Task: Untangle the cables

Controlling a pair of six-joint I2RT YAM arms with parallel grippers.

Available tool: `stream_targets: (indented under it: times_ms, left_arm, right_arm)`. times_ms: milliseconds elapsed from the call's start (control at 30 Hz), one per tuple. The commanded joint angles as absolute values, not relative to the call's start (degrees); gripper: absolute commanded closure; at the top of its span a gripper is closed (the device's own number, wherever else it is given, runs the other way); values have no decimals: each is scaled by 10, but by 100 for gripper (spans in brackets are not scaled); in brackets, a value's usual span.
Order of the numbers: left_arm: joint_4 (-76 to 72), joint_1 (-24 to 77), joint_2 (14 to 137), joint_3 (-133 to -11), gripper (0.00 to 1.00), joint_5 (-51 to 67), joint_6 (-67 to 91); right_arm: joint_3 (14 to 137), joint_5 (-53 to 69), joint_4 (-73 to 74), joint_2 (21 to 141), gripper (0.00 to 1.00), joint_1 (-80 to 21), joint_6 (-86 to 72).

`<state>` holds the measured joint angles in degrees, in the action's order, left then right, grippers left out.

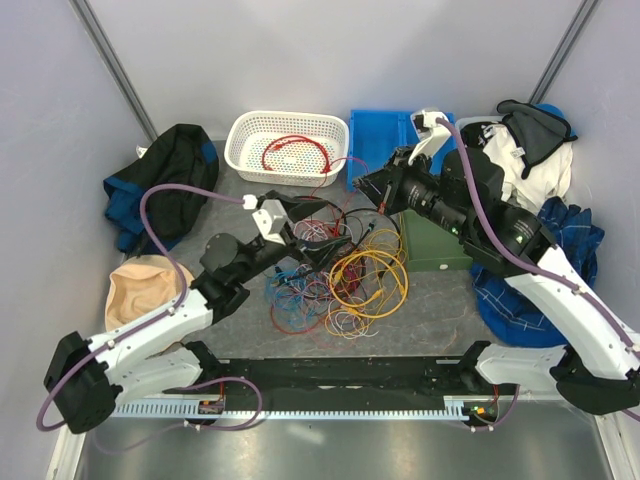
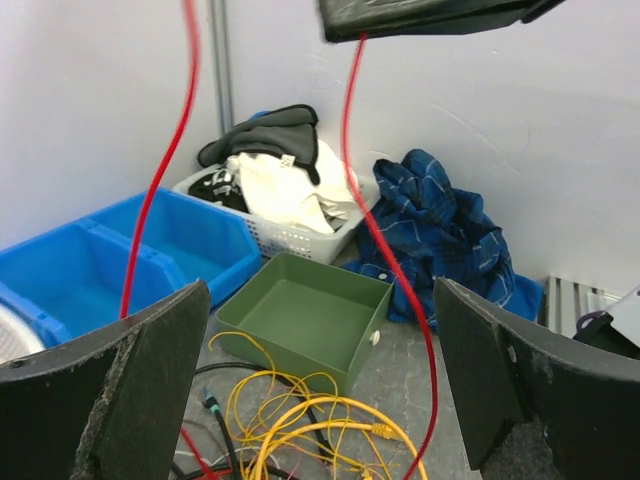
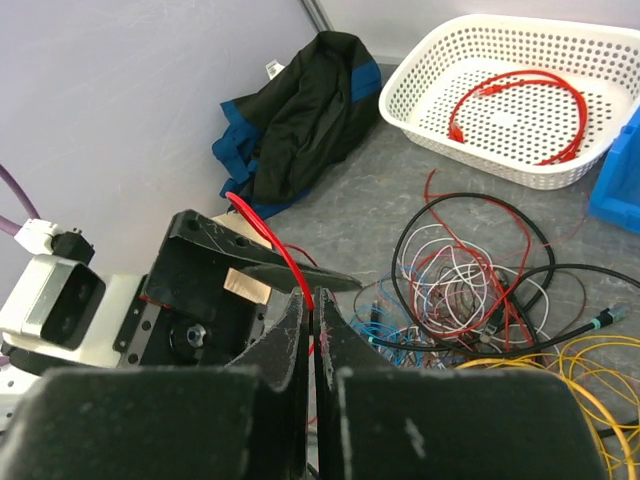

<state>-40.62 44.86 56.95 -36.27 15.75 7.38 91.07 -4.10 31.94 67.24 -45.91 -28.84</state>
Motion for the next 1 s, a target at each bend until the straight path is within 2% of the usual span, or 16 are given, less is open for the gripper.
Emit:
stream_targets:
  times_ms: [0, 100, 167, 200, 267, 300, 400, 500, 600, 733, 767, 800, 833, 867, 900, 967]
  left_arm:
    - [-461, 480, 602, -413, 0, 175, 34]
    - [-454, 496, 620, -427, 0, 189, 22]
    - [-437, 503, 626, -431, 8, 192, 11]
    - [-428, 503, 626, -438, 21, 195, 8]
    - [-401, 503, 627, -446, 38, 199, 1]
    - [-372, 503, 627, -454, 62, 199, -14]
    - [-338, 503, 621, -463, 92, 183, -29]
    - [-328, 503, 609, -463, 98, 160, -35]
    - [-314, 503, 599, -465, 98, 126, -39]
    - [-307, 503, 574, -461, 94, 19, -21]
    - [-305, 503, 561, -457, 85, 2, -18]
    - [-304, 503, 555, -451, 65, -17, -24]
    - [-304, 503, 550, -448, 54, -19, -32]
    - [-305, 503, 548, -445, 36, -25, -43]
    - [-307, 503, 546, -440, 1, -42, -47]
    - [-310, 503, 548, -439, 0, -61, -52]
  right_arm:
    - [911, -21, 301, 683, 100, -461, -302]
    - [904, -25, 298, 685, 100, -461, -301]
    - [898, -38, 298, 682, 100, -461, -299]
    - [897, -43, 297, 681, 100, -461, -295]
    - [890, -52, 298, 679, 100, -461, -291]
    - [887, -62, 298, 674, 100, -461, -291]
    - [881, -73, 297, 669, 100, -462, -288]
    - [873, -81, 294, 664, 100, -461, -287]
    - [868, -90, 293, 660, 100, -461, -287]
    - [870, -98, 292, 655, 100, -461, -285]
    - [871, -99, 292, 652, 100, -461, -282]
    - [871, -99, 292, 651, 100, -461, -280]
    - [871, -102, 292, 649, 100, -461, -279]
    - [872, -102, 292, 648, 100, -461, -279]
    - [872, -101, 292, 648, 100, -461, -279]
    - [873, -95, 292, 648, 100, -461, -281]
